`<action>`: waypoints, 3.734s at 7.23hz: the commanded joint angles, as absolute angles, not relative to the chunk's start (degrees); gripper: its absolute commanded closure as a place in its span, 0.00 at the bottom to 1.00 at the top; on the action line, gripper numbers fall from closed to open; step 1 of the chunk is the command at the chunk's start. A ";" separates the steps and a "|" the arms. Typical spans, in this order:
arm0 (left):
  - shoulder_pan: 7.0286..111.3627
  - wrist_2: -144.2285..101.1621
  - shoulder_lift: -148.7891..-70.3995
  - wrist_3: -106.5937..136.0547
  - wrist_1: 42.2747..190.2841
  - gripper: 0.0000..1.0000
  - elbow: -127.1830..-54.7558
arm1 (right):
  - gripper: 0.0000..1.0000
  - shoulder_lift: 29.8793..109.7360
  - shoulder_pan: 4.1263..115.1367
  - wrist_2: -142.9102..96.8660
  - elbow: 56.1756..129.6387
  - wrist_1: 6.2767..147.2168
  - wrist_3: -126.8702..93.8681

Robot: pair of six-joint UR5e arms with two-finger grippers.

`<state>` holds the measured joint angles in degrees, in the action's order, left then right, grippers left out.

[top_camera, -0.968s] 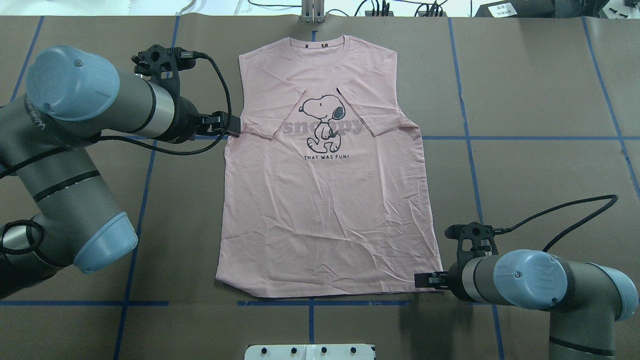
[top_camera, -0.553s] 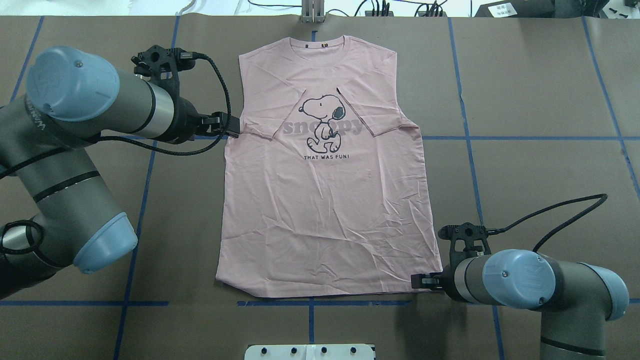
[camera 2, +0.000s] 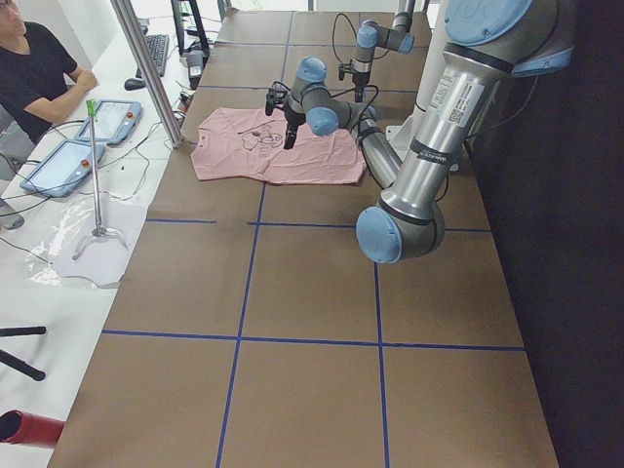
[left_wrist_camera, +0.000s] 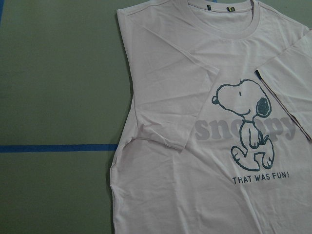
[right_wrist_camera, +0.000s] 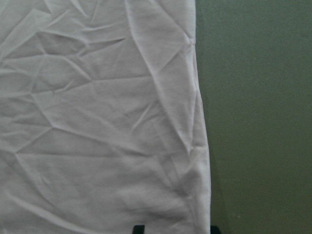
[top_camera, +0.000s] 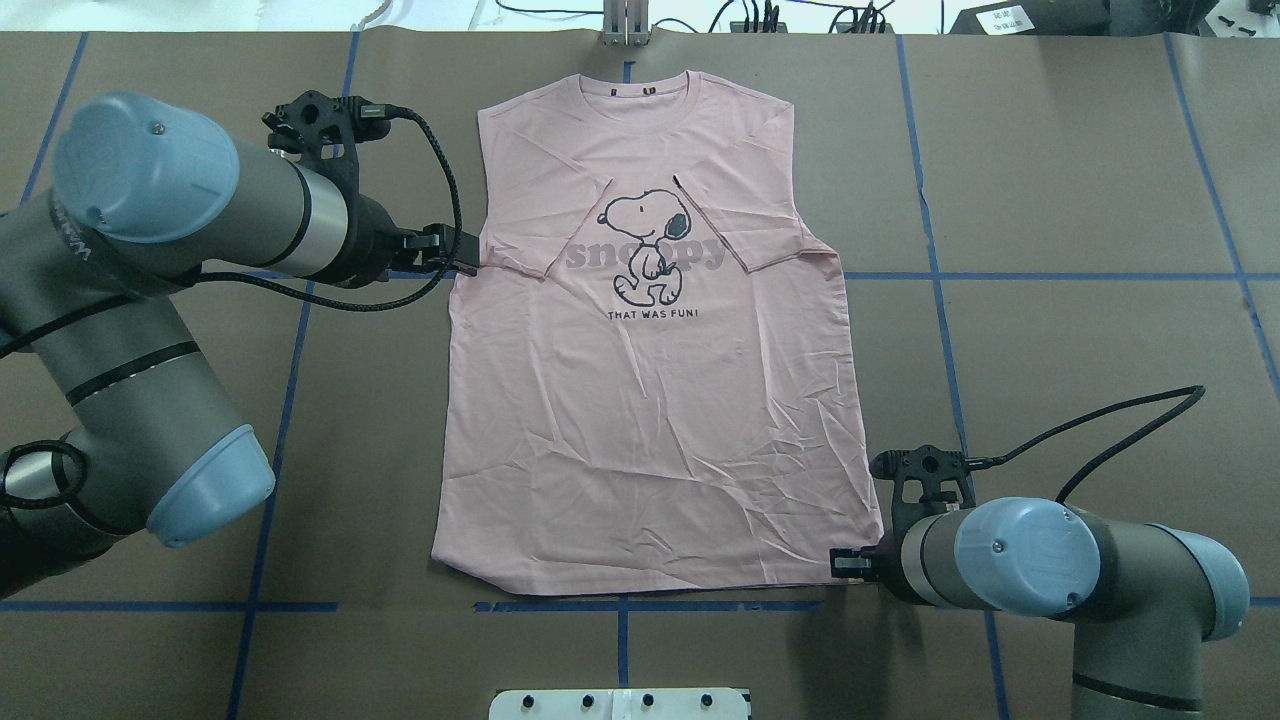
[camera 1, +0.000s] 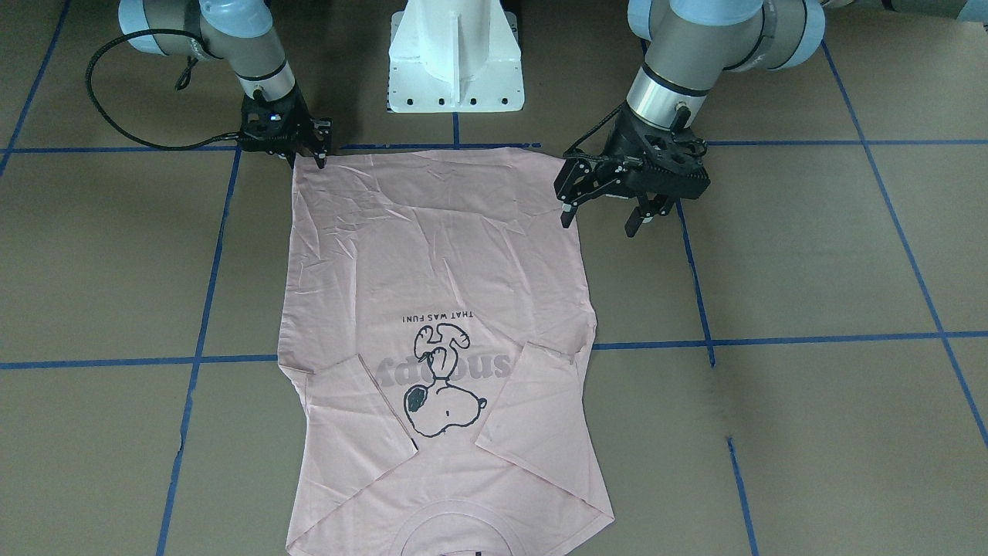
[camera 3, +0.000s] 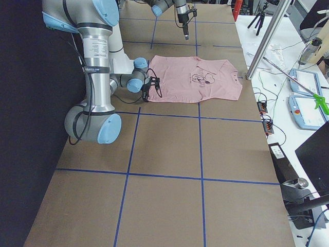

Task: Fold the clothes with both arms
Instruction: 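Move the left gripper to the other hem corner and grasp both hem corners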

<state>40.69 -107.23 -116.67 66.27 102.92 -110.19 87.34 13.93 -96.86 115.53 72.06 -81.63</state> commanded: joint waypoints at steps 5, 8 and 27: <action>40.69 -107.23 -116.63 66.36 102.92 0.00 -110.21 | 1.00 87.45 14.24 -96.77 116.19 72.07 -81.56; 34.25 -105.66 -116.19 82.17 96.45 0.00 -112.40 | 1.00 87.54 14.85 -96.06 118.55 71.90 -81.65; 11.87 -93.87 -113.38 106.88 88.07 0.88 -110.13 | 1.00 84.81 17.84 -96.86 120.15 71.19 -81.47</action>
